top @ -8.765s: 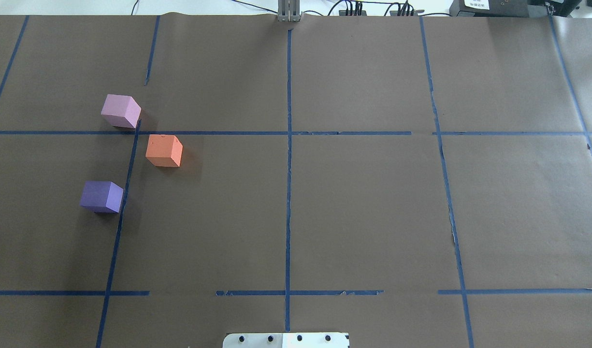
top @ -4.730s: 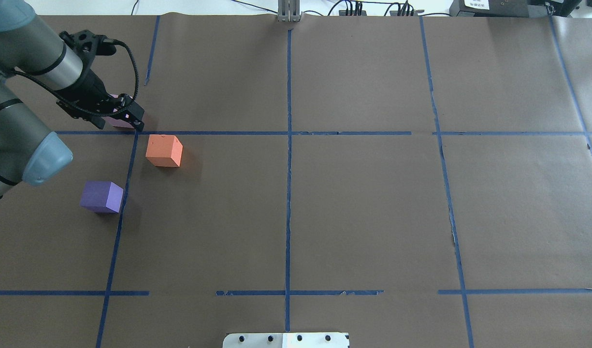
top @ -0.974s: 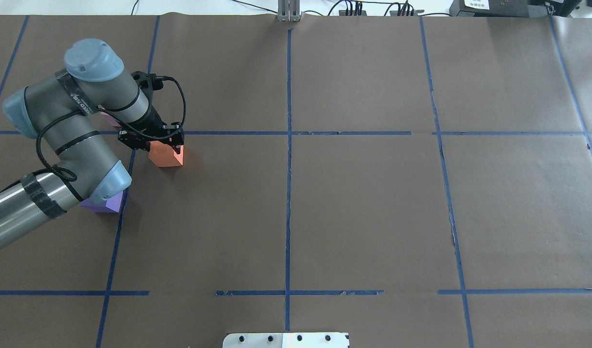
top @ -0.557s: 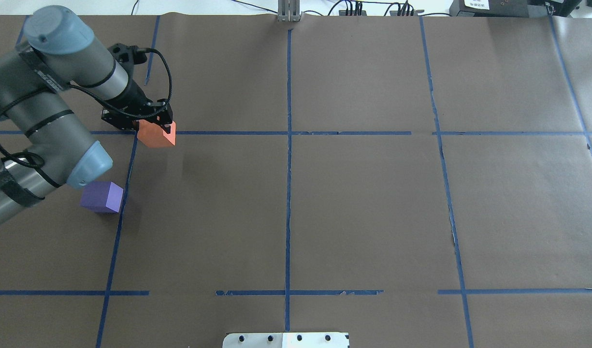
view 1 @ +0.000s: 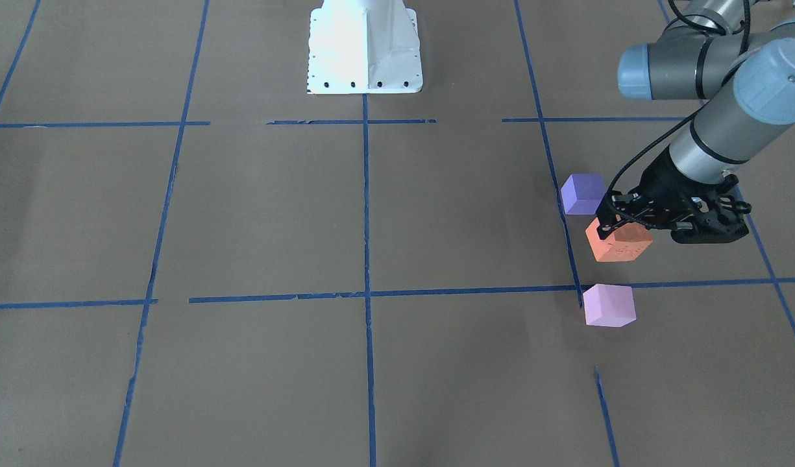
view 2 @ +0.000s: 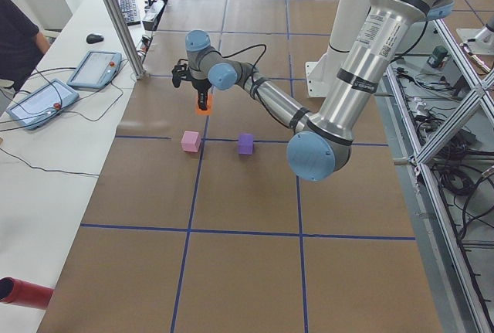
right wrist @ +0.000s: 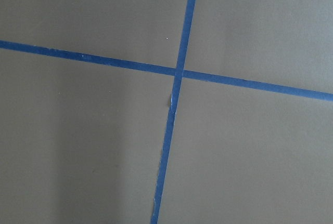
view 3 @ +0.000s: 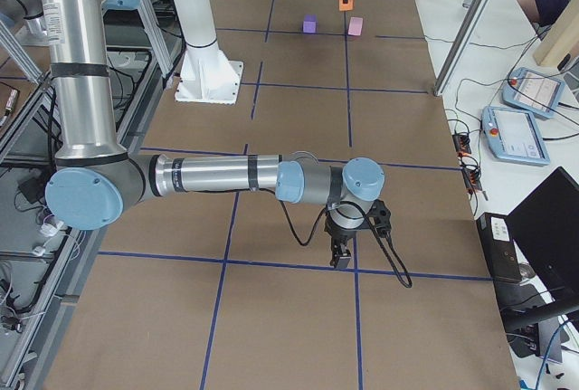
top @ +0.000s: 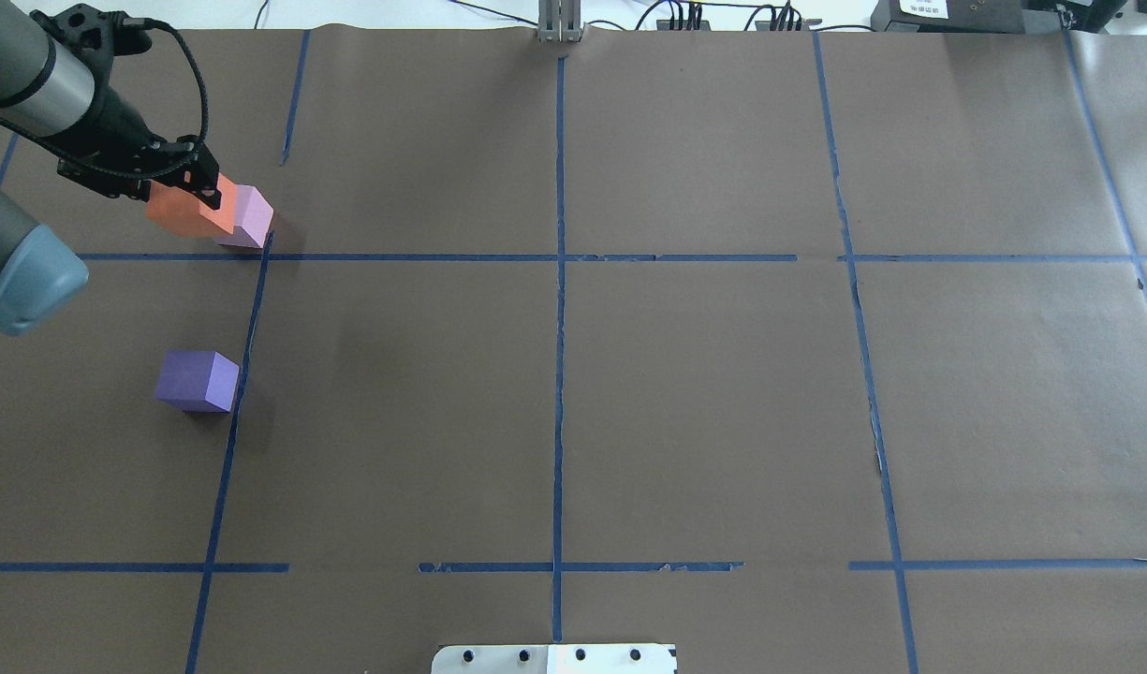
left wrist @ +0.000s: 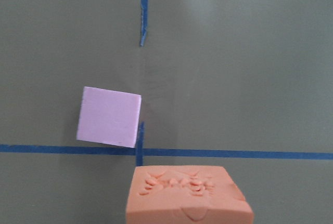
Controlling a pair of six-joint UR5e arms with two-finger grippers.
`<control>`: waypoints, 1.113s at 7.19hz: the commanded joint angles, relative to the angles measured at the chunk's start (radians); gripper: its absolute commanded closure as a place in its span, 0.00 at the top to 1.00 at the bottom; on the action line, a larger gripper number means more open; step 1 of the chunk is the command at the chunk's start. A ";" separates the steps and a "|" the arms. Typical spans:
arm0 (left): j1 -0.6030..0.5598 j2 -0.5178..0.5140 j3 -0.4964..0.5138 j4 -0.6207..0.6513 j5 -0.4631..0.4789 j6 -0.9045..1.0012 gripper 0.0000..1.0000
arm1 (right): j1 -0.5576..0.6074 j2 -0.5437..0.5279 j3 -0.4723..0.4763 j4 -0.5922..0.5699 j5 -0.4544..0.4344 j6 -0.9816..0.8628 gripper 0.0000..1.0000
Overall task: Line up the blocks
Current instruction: 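Carry the orange cube with the left gripper between pink and purple cubes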
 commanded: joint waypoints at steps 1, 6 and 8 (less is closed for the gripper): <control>0.009 0.043 0.057 -0.007 -0.001 0.055 0.17 | 0.000 0.000 0.000 0.000 0.000 0.000 1.00; 0.118 0.015 0.175 -0.062 -0.030 0.055 0.17 | 0.000 0.000 0.000 0.000 0.000 0.000 1.00; 0.121 0.014 0.191 -0.064 -0.033 0.053 0.17 | 0.000 0.000 0.000 0.000 0.000 0.000 1.00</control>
